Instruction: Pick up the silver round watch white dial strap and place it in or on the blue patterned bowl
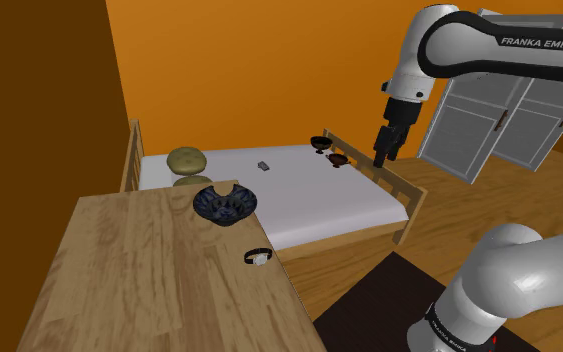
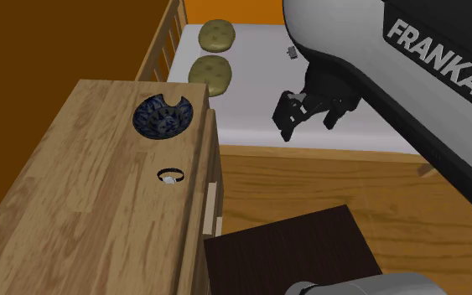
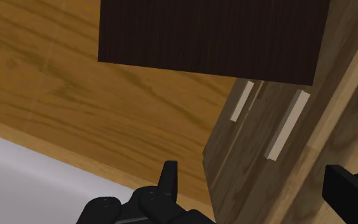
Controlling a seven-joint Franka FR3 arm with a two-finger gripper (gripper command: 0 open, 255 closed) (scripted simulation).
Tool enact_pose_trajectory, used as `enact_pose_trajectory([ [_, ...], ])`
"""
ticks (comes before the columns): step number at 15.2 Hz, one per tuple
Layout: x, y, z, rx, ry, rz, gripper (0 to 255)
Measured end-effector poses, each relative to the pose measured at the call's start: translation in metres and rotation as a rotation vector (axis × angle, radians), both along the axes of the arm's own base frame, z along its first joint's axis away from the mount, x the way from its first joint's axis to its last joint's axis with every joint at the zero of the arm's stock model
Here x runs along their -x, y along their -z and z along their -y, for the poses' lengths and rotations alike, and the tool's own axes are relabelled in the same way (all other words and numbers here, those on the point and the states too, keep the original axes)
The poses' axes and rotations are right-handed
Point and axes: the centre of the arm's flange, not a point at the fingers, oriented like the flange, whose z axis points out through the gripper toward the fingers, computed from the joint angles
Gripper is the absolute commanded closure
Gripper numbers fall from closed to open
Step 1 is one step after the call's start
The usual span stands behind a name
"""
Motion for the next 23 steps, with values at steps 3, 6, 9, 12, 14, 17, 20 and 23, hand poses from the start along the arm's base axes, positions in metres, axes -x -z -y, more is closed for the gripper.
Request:
enact_pose_trajectory([
  [3, -0.005, 0.009, -0.011, -0.007, 0.006, -0.004, 0],
  [6, -0.017, 0.030, -0.034, -0.023, 0.019, -0.012, 0],
  [9, -0.026, 0.051, -0.066, -0.041, 0.033, -0.022, 0],
  [12, -0.041, 0.069, -0.097, -0.059, 0.049, -0.031, 0],
  [14, -0.049, 0.085, -0.117, -0.071, 0.059, -0.038, 0],
  [17, -0.061, 0.108, -0.143, -0.089, 0.074, -0.048, 0],
  [20, -0.074, 0.124, -0.172, -0.107, 0.089, -0.056, 0],
  [23, -0.088, 0.145, -0.202, -0.126, 0.103, -0.065, 0],
])
